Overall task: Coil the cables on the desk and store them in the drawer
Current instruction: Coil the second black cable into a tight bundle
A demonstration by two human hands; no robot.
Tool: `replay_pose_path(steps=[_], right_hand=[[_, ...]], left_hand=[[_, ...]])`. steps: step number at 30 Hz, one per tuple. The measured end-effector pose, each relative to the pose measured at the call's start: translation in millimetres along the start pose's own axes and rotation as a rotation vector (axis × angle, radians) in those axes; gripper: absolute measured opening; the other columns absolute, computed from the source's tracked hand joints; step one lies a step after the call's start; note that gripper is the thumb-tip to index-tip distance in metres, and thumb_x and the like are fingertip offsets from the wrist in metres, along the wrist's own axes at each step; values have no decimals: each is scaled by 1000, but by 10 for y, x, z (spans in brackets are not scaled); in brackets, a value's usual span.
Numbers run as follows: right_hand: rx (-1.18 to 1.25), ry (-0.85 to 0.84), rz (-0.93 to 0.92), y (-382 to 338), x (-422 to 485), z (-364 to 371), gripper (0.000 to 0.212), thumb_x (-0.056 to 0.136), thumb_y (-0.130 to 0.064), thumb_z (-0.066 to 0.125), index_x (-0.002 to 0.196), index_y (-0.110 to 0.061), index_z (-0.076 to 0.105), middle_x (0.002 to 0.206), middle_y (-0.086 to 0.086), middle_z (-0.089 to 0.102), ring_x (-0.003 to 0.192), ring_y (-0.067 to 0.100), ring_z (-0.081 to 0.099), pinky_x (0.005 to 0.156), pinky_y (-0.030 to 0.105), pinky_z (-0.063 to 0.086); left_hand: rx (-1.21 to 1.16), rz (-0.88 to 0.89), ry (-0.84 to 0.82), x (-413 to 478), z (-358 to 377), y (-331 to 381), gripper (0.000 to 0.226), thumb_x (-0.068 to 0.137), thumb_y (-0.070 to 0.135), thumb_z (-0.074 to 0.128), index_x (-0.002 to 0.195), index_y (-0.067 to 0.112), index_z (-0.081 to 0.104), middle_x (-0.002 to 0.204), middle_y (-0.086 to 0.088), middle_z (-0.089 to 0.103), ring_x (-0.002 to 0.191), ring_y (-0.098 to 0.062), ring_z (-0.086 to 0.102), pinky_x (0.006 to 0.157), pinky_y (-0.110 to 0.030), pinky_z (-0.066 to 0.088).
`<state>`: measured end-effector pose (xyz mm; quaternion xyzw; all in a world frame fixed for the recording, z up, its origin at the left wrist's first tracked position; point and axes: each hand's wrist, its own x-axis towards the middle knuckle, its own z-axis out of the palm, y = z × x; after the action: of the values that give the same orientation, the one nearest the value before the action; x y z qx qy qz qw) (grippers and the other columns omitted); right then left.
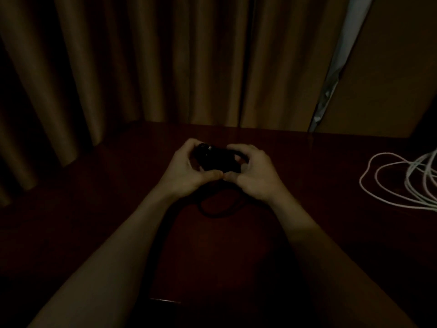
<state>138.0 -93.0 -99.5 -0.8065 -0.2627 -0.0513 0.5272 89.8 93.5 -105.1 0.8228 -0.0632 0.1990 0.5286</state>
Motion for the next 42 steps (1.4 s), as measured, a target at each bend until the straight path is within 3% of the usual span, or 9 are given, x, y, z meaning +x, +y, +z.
replay_pose_path(steps=[6,10,13,17,21,27,33,36,42], right_hand=[[-211,15,-93,-17,-54,60,61,85,5,74,140,-17,61,112,-8,51,113,14,59,100,20,48],[-159,1,-48,2,-39,64,61,87,8,70,142,-18,60,114,-8,55,110,7,58,87,0,42],[62,23,19,-20,-37,92,50,91,4,69,136,-20,64,128,-2,63,118,9,61,98,16,50],[332,77,93,-87,-36,99,12,104,-21,61,106,-13,69,90,-6,70,78,0,65,70,16,52],[426,95,153,-69,-12,129,22,107,-24,54,91,-11,63,67,-5,62,60,-1,58,60,14,48],[436,97,312,-31,-34,108,40,91,-51,72,82,-18,52,71,-6,59,61,5,52,55,14,43],[521,-31,244,-101,-39,132,46,100,-57,52,115,-19,72,53,-18,46,46,-1,41,52,12,36],[472,56,151,-115,-70,116,41,102,-49,53,108,-16,77,55,-17,56,49,-3,49,53,11,40],[406,178,106,-126,-93,158,64,92,-53,71,89,11,70,92,31,72,91,49,69,77,61,57]], left_hand=[[127,9,48,-24,49,-17,62,67,22,97,110,24,52,99,6,64,81,-5,63,66,-29,55],[233,71,-27,-43,31,13,51,76,31,91,119,37,64,105,18,69,95,-1,68,80,-27,59],[200,5,12,-43,40,29,42,79,32,89,113,32,64,99,15,70,85,0,69,75,-29,60],[133,-89,75,-52,72,58,39,82,29,87,108,25,59,98,9,70,81,-2,69,69,-27,60],[-52,-193,153,-26,108,89,38,83,26,87,107,22,58,102,0,72,90,-17,74,76,-39,64],[-557,-352,235,33,102,200,45,92,29,78,124,3,61,120,-9,72,98,-22,77,90,-39,63],[-768,-363,37,5,85,249,46,101,44,58,132,10,67,123,-8,74,99,-22,73,72,-25,58],[-697,-392,-34,-17,128,263,50,104,52,51,135,14,59,108,-14,75,82,-24,72,63,-29,56],[-307,-283,125,-49,233,265,30,111,39,43,120,19,63,114,-4,73,101,-19,73,82,-35,61]])
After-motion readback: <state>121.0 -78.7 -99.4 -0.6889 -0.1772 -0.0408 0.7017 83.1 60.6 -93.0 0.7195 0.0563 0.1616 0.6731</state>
